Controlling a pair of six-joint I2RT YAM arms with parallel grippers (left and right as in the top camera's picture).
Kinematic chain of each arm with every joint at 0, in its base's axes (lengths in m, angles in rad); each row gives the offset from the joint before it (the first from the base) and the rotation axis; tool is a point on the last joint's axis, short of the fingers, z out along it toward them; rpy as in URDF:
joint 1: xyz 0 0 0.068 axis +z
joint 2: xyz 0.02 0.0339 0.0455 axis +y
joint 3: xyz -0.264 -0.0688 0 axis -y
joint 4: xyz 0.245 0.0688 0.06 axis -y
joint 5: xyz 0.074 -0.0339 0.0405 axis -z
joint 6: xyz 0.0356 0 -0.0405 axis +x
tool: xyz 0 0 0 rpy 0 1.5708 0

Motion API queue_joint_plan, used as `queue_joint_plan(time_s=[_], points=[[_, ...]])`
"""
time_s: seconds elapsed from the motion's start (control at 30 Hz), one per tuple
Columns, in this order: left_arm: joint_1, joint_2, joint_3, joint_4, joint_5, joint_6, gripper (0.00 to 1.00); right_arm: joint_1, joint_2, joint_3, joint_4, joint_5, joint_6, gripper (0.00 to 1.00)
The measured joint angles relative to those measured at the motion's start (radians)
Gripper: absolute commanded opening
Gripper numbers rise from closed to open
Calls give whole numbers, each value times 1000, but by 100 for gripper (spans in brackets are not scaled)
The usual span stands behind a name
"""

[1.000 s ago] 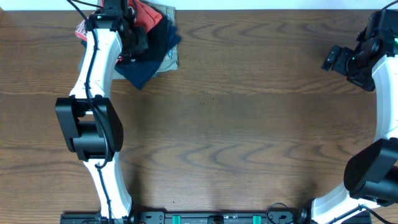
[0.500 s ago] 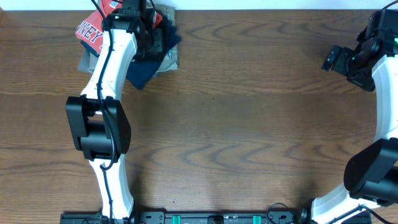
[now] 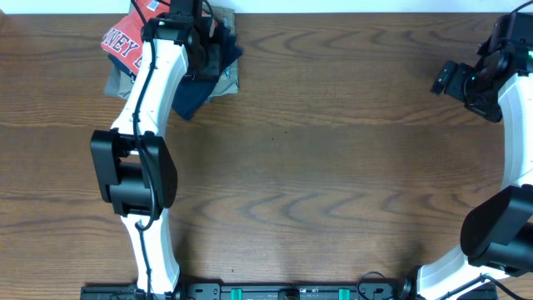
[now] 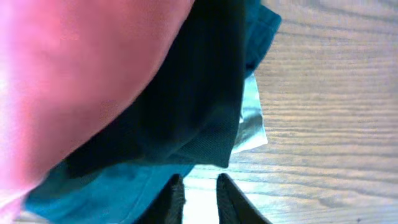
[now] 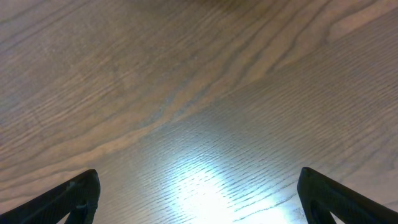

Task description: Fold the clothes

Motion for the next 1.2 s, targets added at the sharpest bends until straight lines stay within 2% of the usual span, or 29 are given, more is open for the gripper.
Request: queue_joint_plan(time_s=[0.07, 0.1, 0.27, 0.47, 0.7, 1.07, 1.2], points=[[1, -11, 0, -4, -7, -24, 48, 0, 0, 0, 0, 0, 0, 99], [3, -15, 0, -4, -8, -36, 51, 0, 0, 0, 0, 0, 0, 99], [12, -27, 0, -1, -19, -107, 52, 0, 0, 0, 0, 0, 0, 99], [28, -27, 0, 24, -24, -140, 54, 0, 0, 0, 0, 0, 0, 99], [31, -10, 0, 60, -25, -165, 54, 0, 0, 0, 0, 0, 0, 99], [31, 47, 0, 208, -26, -171, 53, 0, 0, 0, 0, 0, 0, 99], [31, 47, 0, 220, -26, -185, 40, 0, 0, 0, 0, 0, 0, 99]])
